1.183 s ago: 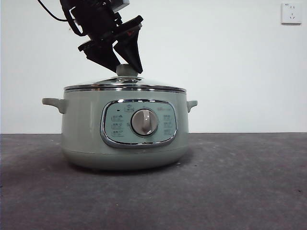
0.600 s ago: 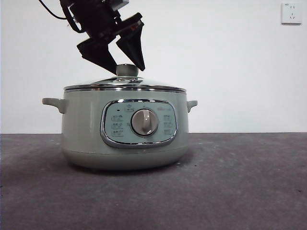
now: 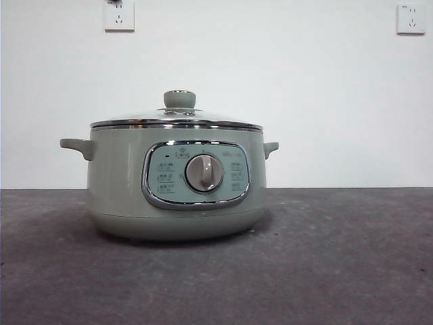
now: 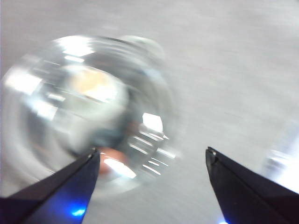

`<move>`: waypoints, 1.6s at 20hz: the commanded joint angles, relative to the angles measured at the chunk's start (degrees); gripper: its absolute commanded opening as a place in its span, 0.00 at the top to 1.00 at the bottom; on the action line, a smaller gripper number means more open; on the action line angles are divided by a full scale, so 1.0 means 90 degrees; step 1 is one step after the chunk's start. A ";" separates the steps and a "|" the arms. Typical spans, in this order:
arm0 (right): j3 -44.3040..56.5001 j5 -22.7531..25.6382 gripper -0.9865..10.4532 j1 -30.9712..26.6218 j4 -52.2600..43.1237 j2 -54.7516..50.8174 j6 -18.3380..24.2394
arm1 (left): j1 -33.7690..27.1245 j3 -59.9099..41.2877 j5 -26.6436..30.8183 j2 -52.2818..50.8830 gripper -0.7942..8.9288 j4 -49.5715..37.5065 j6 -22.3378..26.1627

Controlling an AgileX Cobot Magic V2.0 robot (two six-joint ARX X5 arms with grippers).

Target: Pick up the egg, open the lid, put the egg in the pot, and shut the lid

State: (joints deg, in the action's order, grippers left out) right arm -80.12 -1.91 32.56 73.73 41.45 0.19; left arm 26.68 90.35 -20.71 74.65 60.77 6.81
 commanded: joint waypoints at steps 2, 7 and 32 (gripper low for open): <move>0.0049 0.0002 0.56 0.0000 -0.0010 0.0002 -0.0068 | -0.0005 0.0015 -0.0709 -0.0561 0.53 0.0476 -0.0041; 0.0049 0.0000 0.56 0.0000 0.0117 0.0002 -0.0068 | -0.0005 0.0015 -0.0702 -0.0952 0.53 0.0925 -0.0041; 0.0049 0.0005 0.91 0.0000 0.0476 0.0002 -0.0355 | -0.0007 0.0015 -0.0702 -0.0947 0.92 0.1100 -0.0015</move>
State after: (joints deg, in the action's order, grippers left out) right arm -80.12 -1.91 32.56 77.41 41.45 -2.39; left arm 26.68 90.43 -26.68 66.13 71.11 6.79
